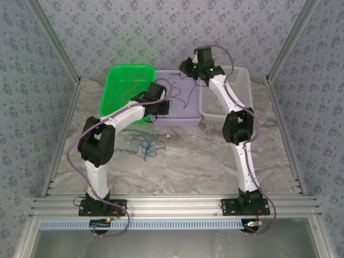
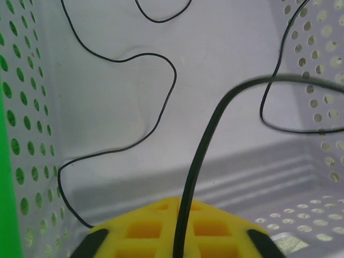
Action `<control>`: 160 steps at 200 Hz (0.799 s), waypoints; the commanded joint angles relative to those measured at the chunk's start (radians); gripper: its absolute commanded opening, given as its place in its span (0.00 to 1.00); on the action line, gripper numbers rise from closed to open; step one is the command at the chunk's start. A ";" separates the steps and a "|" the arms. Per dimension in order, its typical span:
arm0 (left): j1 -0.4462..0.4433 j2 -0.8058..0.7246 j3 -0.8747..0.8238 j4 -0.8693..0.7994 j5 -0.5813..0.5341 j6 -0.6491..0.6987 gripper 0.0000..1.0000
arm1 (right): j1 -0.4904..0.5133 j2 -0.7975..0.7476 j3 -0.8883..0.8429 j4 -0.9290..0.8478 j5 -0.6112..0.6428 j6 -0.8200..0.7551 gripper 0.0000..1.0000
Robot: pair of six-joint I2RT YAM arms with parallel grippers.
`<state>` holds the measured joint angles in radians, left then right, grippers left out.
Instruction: Untangle the cables
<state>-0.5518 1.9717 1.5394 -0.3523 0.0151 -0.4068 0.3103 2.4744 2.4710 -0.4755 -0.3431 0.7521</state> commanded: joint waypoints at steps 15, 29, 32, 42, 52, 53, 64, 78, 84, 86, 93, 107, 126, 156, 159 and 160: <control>-0.013 -0.011 0.020 -0.029 -0.018 -0.016 0.37 | 0.009 -0.015 0.052 -0.086 0.043 -0.060 0.45; -0.019 -0.034 0.006 -0.025 -0.027 -0.020 0.48 | 0.009 -0.020 0.062 -0.100 0.048 -0.069 0.51; -0.021 -0.040 0.004 -0.026 -0.029 -0.019 0.49 | 0.009 -0.023 0.065 -0.104 0.049 -0.072 0.51; -0.024 -0.060 -0.002 -0.029 -0.043 -0.018 0.49 | 0.009 -0.032 0.071 -0.117 0.049 -0.080 0.52; -0.030 -0.091 -0.012 -0.029 -0.064 -0.020 0.51 | 0.013 -0.055 0.068 -0.121 0.060 -0.095 0.51; -0.030 -0.091 -0.013 -0.030 -0.067 -0.021 0.52 | 0.014 -0.058 0.067 -0.121 0.062 -0.098 0.51; -0.035 -0.147 -0.045 -0.016 -0.098 -0.032 0.55 | 0.021 -0.098 0.038 -0.154 0.085 -0.115 0.49; -0.035 -0.217 -0.096 0.008 -0.115 -0.051 0.57 | 0.035 -0.202 -0.074 -0.102 0.125 -0.156 0.46; -0.033 -0.238 -0.112 0.009 -0.115 -0.053 0.58 | 0.039 -0.257 -0.151 -0.056 0.138 -0.156 0.46; -0.033 -0.245 -0.115 0.009 -0.116 -0.053 0.58 | 0.040 -0.281 -0.179 -0.035 0.141 -0.157 0.47; -0.031 -0.261 -0.123 -0.001 -0.113 -0.053 0.57 | 0.042 -0.343 -0.268 0.022 0.148 -0.153 0.47; -0.024 -0.270 -0.119 -0.030 -0.075 -0.050 0.47 | 0.041 -0.445 -0.411 0.087 0.150 -0.142 0.47; -0.023 -0.277 -0.122 -0.067 -0.053 -0.049 0.37 | 0.048 -0.543 -0.539 0.087 0.164 -0.149 0.46; -0.025 -0.384 -0.227 -0.039 -0.077 -0.094 0.37 | 0.084 -0.759 -0.845 0.180 0.218 -0.170 0.44; -0.025 -0.402 -0.241 -0.036 -0.086 -0.098 0.38 | 0.091 -0.781 -0.873 0.189 0.224 -0.172 0.44; -0.025 -0.407 -0.245 -0.036 -0.089 -0.099 0.38 | 0.092 -0.791 -0.887 0.192 0.227 -0.173 0.45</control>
<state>-0.5770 1.6726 1.3781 -0.3668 -0.0563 -0.4675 0.3714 1.8122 1.7721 -0.3592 -0.1833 0.6140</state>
